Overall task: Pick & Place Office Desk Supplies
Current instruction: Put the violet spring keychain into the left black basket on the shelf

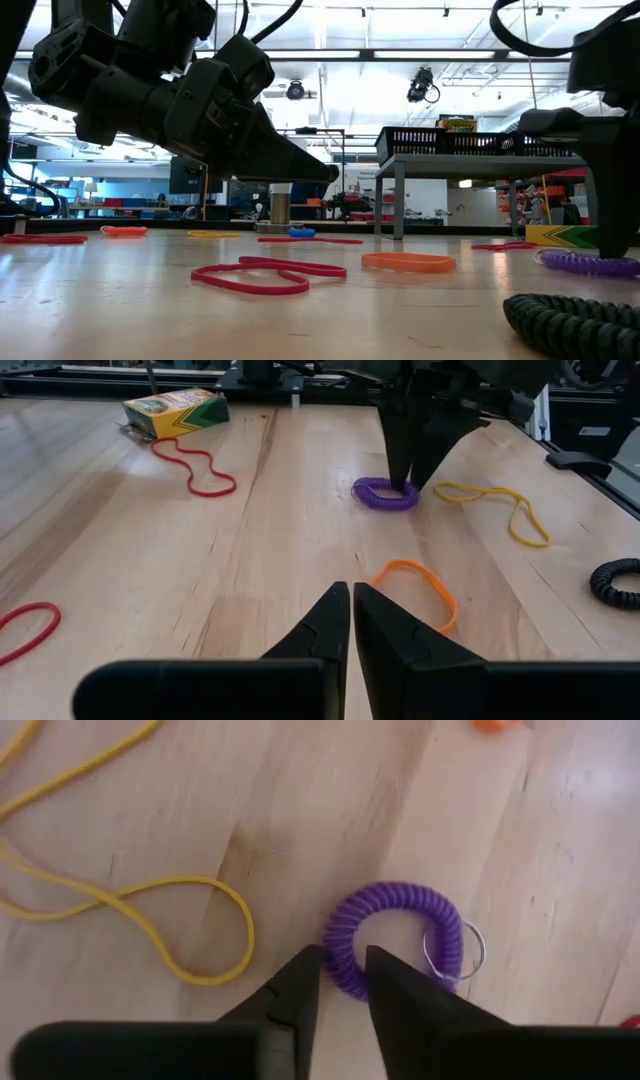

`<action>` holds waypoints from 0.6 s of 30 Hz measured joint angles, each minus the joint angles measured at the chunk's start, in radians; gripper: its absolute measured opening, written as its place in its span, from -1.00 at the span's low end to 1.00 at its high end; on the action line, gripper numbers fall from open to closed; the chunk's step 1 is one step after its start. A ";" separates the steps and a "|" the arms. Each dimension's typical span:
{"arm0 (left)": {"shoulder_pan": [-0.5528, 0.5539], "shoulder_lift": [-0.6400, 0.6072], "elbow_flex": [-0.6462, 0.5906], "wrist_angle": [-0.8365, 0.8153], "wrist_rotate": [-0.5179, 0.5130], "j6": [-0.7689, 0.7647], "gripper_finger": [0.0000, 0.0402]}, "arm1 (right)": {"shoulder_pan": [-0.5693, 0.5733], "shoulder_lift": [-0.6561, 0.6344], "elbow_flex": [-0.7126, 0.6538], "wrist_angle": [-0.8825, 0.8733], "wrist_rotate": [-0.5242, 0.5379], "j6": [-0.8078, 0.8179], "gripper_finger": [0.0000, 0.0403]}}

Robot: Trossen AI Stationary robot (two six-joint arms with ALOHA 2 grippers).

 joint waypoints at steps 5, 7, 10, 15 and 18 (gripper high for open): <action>0.000 0.000 0.000 0.000 0.000 0.000 -0.86 | -0.008 0.001 -0.002 0.032 -0.001 -0.058 -0.80; 0.000 0.000 0.000 0.000 0.000 0.000 -0.86 | -0.012 0.000 -0.002 0.041 0.001 -0.082 -0.87; 0.000 0.000 0.000 0.000 0.000 0.000 -0.86 | -0.012 0.000 -0.002 0.041 0.012 -0.097 -0.92; 0.000 0.000 0.000 0.000 0.000 0.000 -0.86 | -0.011 0.000 -0.002 0.040 0.019 -0.082 -0.91; 0.000 0.000 0.000 0.000 0.000 0.000 -0.86 | -0.012 -0.001 -0.002 0.039 0.024 -0.096 -0.92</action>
